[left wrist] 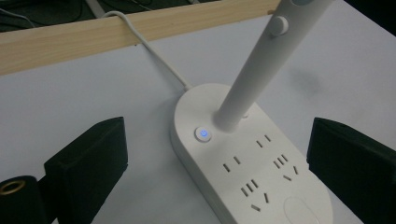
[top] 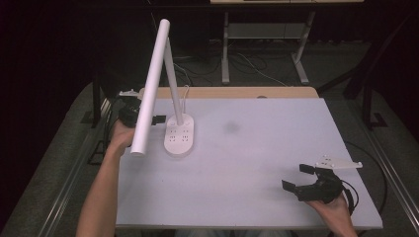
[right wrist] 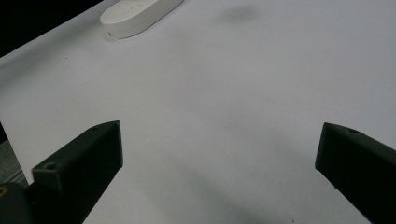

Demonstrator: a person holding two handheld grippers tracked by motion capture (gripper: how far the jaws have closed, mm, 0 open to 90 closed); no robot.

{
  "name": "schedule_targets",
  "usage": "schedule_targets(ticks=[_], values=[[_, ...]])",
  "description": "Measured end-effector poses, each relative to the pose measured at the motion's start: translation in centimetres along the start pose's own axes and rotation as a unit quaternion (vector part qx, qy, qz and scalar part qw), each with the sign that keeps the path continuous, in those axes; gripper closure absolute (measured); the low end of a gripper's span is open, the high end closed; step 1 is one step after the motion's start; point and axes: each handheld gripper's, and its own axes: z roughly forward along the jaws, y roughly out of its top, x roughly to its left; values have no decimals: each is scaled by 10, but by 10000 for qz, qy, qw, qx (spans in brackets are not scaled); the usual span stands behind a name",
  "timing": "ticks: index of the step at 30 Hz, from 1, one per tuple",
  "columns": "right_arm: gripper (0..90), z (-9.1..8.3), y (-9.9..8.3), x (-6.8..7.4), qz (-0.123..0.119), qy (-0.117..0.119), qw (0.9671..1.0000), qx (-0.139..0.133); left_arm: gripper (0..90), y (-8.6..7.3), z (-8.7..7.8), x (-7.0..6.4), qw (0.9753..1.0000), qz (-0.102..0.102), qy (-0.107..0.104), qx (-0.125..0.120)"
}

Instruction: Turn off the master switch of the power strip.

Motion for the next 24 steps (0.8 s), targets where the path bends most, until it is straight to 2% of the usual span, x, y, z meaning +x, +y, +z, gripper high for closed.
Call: schedule_targets(ticks=[4,9,17,21,24], values=[[1,1,0,0,-10,-8,10000,23,46,1,3,4,9999,-61,-80,58],[1,1,0,0,-24,-14,10000,37,63,0,7,7,9999,-135,-62,56],[1,1,0,0,-26,-18,10000,41,148,-1,11,11,9991,-373,-219,-18],[1,1,0,0,-34,-3,10000,48,264,-1,9,12,9986,-470,-190,-128],[1,1,0,0,-39,-4,10000,48,408,0,9,13,9982,-528,-162,-217]])
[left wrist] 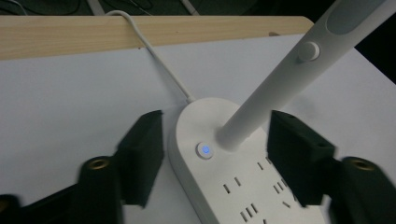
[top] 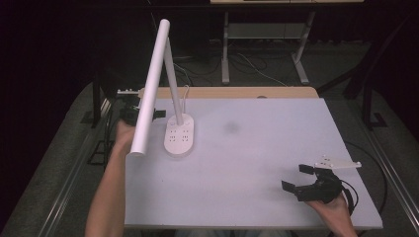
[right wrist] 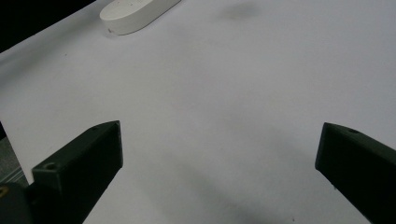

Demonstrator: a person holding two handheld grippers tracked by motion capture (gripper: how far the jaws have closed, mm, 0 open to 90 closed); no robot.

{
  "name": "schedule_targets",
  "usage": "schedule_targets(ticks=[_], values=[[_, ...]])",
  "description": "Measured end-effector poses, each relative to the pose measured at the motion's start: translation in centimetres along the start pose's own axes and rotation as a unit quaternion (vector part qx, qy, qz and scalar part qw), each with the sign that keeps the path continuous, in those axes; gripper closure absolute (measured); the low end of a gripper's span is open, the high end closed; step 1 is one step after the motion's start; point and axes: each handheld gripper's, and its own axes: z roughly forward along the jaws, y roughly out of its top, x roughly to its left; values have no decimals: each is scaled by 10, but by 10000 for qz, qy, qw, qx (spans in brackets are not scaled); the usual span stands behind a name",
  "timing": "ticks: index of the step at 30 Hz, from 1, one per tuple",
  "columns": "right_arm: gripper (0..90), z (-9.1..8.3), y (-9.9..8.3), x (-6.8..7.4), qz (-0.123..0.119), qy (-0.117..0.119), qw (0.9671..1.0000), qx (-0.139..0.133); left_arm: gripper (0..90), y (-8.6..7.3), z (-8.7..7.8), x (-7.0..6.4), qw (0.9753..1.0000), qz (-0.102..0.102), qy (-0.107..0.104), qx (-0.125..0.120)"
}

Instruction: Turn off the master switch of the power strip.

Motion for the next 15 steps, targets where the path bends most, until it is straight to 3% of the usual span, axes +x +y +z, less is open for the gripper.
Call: schedule_targets(ticks=[5,10,15], values=[[1,0,0,0,15,2,10000,16,670,0,3,-2,10000,0,5,-14],[1,0,0,-1,10,-4,10000,33,871,-1,7,-4,10000,12,16,20],[1,1,1,-1,-23,2,10000,50,898,-2,10,-5,9999,33,115,120]])
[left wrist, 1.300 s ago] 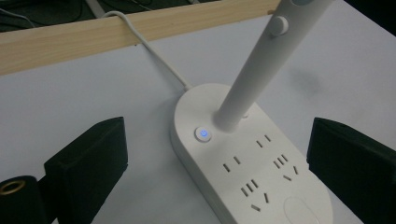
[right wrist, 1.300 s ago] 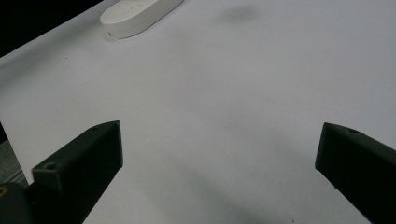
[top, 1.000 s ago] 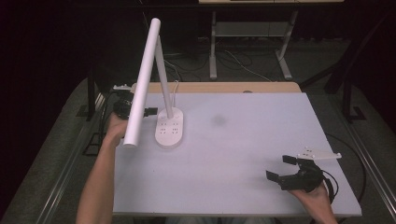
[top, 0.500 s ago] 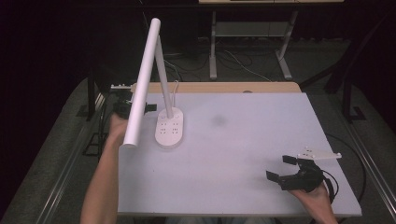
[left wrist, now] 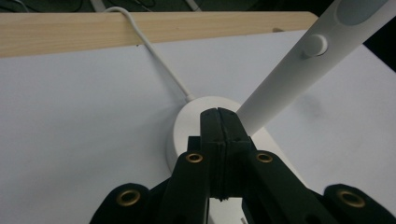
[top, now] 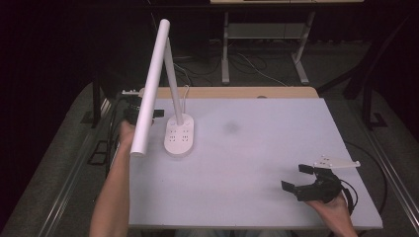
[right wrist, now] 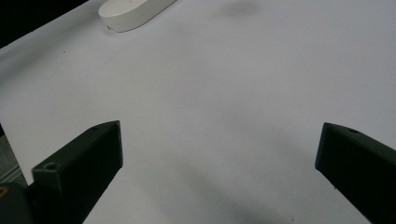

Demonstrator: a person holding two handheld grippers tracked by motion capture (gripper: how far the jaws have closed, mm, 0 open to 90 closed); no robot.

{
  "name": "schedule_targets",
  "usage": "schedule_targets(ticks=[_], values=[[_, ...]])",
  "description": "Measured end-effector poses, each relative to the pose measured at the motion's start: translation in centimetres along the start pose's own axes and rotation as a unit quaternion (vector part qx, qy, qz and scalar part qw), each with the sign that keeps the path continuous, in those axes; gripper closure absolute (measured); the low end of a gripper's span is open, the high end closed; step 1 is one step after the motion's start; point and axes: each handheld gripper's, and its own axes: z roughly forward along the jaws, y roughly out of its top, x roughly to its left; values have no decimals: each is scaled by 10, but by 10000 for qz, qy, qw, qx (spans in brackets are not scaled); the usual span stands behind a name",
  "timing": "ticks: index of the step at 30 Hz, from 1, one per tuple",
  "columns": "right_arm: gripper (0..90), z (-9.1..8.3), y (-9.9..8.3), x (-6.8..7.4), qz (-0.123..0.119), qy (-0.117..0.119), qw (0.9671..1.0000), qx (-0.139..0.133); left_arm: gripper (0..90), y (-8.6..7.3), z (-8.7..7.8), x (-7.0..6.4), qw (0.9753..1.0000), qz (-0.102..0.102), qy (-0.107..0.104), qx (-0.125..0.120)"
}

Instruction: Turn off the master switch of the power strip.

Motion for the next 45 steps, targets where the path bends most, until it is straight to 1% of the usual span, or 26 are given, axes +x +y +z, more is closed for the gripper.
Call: schedule_targets(ticks=[3,4,9,12,13,17,21,28,33,36,37,41,44,45], values=[[1,0,0,0,-3,-4,10000,5,899,-1,4,1,10000,-27,53,77],[1,0,0,0,-6,-4,10000,5,899,-2,6,2,9999,32,47,84],[1,-1,0,0,0,-9,10000,4,900,-4,15,1,9998,51,32,170],[1,-1,0,0,3,-10,10000,7,900,-5,20,1,9998,54,62,180],[1,-1,0,0,4,-13,10000,8,900,-6,22,0,9998,26,62,164],[1,-2,0,-1,-14,-16,10000,8,900,-7,28,0,9997,53,72,227],[1,-4,-1,-2,2,-31,10000,-13,900,-10,33,1,9997,4,71,213],[1,-5,-1,-3,11,-49,10000,-1,900,-13,39,1,9995,17,38,327],[1,-6,-1,-4,10,-66,10000,-19,900,-15,42,1,9995,-37,37,324],[1,-6,-1,-5,14,-74,10000,-23,900,-15,43,1,9994,-43,39,341],[1,-6,-1,-5,8,-77,10000,-26,900,-15,43,2,9993,-17,30,374],[1,-7,-1,-5,26,-76,10000,-15,900,-18,44,3,9992,-67,27,401],[1,-8,-1,-6,5,-90,10000,-35,899,-19,45,4,9993,-111,6,363],[1,-8,-1,-6,43,-91,9999,-25,899,-18,45,4,9992,-137,1,367]])
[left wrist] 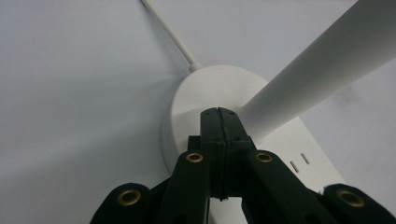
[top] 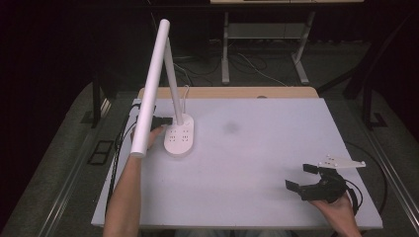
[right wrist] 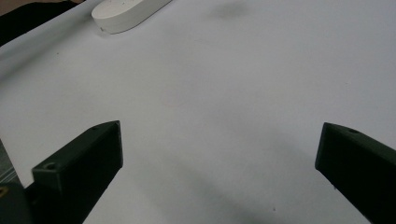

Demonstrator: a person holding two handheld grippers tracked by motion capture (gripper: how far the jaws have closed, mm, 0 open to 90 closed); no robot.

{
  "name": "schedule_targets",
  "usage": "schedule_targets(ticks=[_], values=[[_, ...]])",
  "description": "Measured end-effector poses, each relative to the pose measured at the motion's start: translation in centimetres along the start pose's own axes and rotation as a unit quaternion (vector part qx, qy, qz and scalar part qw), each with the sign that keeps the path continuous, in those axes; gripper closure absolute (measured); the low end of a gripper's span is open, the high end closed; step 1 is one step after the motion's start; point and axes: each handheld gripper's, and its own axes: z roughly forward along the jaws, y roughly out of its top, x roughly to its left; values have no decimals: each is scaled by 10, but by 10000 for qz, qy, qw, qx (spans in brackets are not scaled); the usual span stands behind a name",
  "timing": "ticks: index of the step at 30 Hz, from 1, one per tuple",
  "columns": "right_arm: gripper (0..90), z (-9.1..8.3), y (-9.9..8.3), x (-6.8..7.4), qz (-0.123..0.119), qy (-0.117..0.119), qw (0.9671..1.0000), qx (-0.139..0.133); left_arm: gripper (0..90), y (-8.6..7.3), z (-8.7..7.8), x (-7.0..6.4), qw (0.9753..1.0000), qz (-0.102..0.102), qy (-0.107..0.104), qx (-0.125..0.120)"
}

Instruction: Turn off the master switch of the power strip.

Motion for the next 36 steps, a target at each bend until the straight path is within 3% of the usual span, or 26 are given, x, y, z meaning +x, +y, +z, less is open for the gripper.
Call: schedule_targets(ticks=[6,10,16,20,23,30,36], values=[[1,-1,-1,-1,-13,-1,10000,2,899,0,3,0,9999,-120,-88,-40],[1,-2,-1,-2,-42,3,10000,-11,899,0,2,-2,10000,-55,-24,48],[1,-2,0,-1,-34,5,10000,2,900,0,3,-1,9998,-163,-13,67],[1,-2,0,0,-12,8,10000,-15,900,1,4,-3,9999,-91,73,105],[1,-2,0,0,-42,20,10000,-21,900,1,4,0,9996,-260,-20,71],[1,-4,-1,1,-61,32,10000,-32,900,0,5,1,9991,-414,-67,48],[1,-5,-1,1,-39,23,10000,-47,900,1,6,0,9991,-403,-27,86]])
